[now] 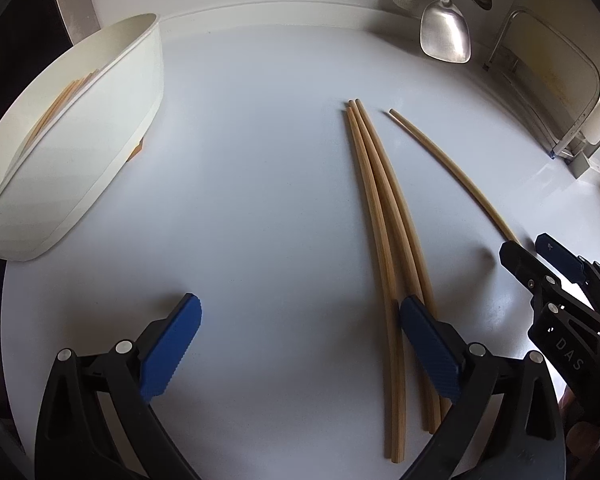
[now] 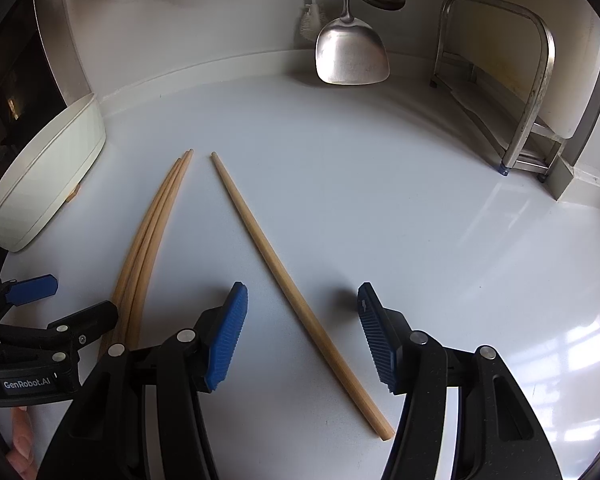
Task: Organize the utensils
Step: 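Slide one chopstick out of the bundle with each gripper, then close the left gripper on a chopstick while the right gripper closes on another, lift both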
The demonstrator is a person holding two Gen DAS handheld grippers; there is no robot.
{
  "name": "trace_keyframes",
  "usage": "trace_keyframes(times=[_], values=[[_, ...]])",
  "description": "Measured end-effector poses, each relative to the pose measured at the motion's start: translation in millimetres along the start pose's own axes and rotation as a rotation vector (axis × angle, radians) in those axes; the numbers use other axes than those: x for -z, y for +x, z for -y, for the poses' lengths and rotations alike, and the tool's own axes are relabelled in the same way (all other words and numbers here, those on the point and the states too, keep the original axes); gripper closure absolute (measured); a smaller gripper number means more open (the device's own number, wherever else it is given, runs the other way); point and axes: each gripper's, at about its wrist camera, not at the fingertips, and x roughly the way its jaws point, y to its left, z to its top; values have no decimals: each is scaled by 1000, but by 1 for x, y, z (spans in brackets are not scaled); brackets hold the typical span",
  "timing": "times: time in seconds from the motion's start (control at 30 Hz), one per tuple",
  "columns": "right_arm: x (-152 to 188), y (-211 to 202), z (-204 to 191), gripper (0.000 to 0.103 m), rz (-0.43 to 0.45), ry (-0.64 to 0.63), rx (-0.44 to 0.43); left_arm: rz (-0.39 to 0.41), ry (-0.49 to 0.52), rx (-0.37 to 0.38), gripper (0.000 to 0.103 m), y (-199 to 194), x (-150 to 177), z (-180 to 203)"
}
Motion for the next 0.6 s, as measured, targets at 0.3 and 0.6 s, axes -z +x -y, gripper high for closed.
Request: trace_keyframes(times=[0.3, 0.6], values=[[-3, 3, -3, 47, 1, -30, 7, 4, -2, -40, 5, 1, -2, -6], [-6, 9, -11, 47, 2, -92, 9, 24, -11, -48, 5, 6, -10, -1]])
